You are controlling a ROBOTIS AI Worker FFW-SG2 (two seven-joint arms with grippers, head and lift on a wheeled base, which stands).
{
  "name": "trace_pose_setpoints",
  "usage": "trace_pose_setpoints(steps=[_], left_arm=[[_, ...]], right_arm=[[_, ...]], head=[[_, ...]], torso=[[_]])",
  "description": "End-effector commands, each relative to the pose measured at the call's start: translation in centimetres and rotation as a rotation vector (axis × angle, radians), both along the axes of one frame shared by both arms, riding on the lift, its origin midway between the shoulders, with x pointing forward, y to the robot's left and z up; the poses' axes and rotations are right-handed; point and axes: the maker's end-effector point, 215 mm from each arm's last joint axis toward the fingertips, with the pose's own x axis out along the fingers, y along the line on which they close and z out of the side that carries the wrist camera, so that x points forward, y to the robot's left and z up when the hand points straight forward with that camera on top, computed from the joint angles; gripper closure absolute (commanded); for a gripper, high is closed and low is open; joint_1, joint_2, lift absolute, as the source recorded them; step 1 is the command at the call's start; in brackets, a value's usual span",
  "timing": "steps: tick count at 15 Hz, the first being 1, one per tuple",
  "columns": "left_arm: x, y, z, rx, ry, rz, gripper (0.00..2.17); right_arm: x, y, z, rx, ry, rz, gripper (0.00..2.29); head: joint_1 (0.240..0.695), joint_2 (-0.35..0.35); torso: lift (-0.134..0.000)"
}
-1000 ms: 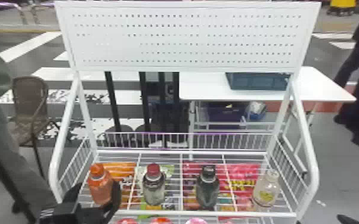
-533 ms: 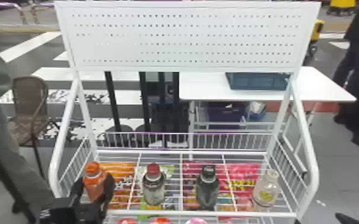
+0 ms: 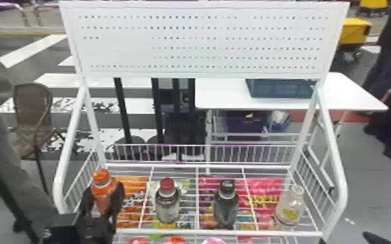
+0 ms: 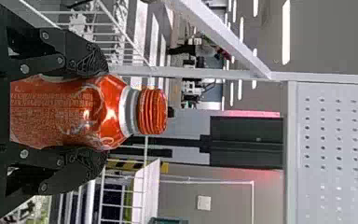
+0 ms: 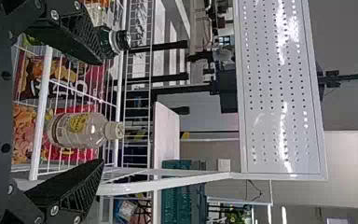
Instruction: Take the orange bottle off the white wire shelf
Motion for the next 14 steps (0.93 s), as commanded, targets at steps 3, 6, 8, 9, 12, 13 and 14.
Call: trace_pose_setpoints(steps=[3, 6, 8, 9, 12, 13, 14], left_arm=[[-3.3, -1.0, 5.1, 0.011, -0.020, -0.032, 0.69], [-6.6, -0.5, 8.3, 0.047, 0.005, -0.043, 0.69], [-9.1, 0.5, 10.8, 0.052, -0.015, -0.028, 0.69], [-10.3, 0.8, 11.9, 0.063, -0.025, -0.026, 0.69], [-13.1, 0.9, 13.4, 0.097, -0.038, -0.018, 0.69], [-13.7, 0.7, 13.7, 0.097, -0.037, -0.019, 0.69], [-14.3, 0.6, 13.5, 0.101, -0.032, -0.021, 0.69]], right_arm=[[0.2, 0.2, -0.2, 0.005, 0.001, 0.002, 0.16], [0.2, 0.1, -0.1, 0.003, -0.001, 0.005, 0.16], [0.2, 0.1, -0.1, 0.003, 0.000, 0.004, 0.16], [0.2, 0.1, -0.1, 0.003, 0.000, 0.004, 0.16], [0.1, 0.2, 0.0, 0.004, -0.001, 0.006, 0.16], [0.1, 0.2, 0.0, 0.005, -0.001, 0.004, 0.16], [0.1, 0.2, 0.0, 0.005, -0.001, 0.005, 0.16]], head=[[0.499, 0.000], [0.499, 0.000], [0.499, 0.000], [0.499, 0.000], [0.499, 0.000], [0.499, 0.000], [0.499, 0.000]], torso=[[0.000], [0.000], [0.000], [0.000], [0.000], [0.000], [0.000]])
